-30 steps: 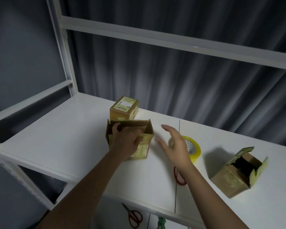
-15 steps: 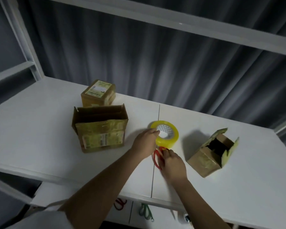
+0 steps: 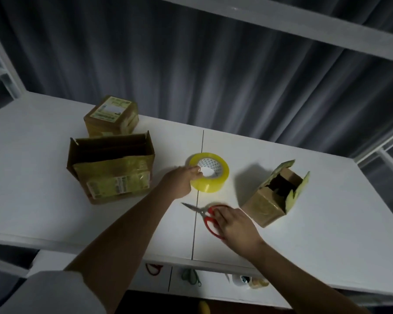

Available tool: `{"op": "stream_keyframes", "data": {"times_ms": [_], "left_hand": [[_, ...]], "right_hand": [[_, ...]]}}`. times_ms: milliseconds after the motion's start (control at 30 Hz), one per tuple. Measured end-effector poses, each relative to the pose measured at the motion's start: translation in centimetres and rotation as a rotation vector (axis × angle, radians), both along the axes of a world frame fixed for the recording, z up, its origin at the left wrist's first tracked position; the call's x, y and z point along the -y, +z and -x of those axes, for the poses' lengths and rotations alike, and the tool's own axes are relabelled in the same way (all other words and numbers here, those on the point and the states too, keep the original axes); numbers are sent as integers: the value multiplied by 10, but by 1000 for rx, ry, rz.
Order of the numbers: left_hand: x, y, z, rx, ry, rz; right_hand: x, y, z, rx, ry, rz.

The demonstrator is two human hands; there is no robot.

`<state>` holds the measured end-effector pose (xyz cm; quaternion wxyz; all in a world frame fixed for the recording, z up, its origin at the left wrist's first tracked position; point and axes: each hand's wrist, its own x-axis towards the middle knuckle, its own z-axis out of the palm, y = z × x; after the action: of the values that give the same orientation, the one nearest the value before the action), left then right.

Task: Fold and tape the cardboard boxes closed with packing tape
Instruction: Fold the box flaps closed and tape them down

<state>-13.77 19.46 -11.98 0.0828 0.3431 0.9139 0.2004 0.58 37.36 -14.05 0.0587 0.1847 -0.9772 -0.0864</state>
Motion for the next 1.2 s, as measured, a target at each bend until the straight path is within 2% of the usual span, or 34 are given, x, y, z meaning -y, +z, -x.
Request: {"op": "stream_keyframes", "data": {"times_ms": [67,200,267,367,467,600,700,767,867,1000,1200], "left_hand": [[-3,-2,3,4,-4,-21],[-1,-11,-5,39,145,-294],[1,-20,-17,130,249,-399],[2,-37,-26,173,378,-506],[-3,-40,-25,89,444,-544],[-8,-31,-18,-76,409,-463],[-1,-30,-23,-153,391,-338],[10,-35,-33,-206,359,-279],[25,-39,-44,-166,399,-254],[41,-37,-33,-163,529,-186],[43,-37,-57,-188,484,-120]], "right_hand": [[-7,6,-3,-36,-58,27],[-5,18,19,-98,-100,-117],[3,24,27,-54,-63,-58],[6,42,49,-38,-81,200],[1,51,76,121,-150,124],[4,52,97,276,-124,16],[0,51,101,256,-98,-64],[7,47,114,221,-154,-121],[26,37,139,223,-305,-33],[15,26,129,181,-206,180],[2,35,118,223,-226,105]]}}
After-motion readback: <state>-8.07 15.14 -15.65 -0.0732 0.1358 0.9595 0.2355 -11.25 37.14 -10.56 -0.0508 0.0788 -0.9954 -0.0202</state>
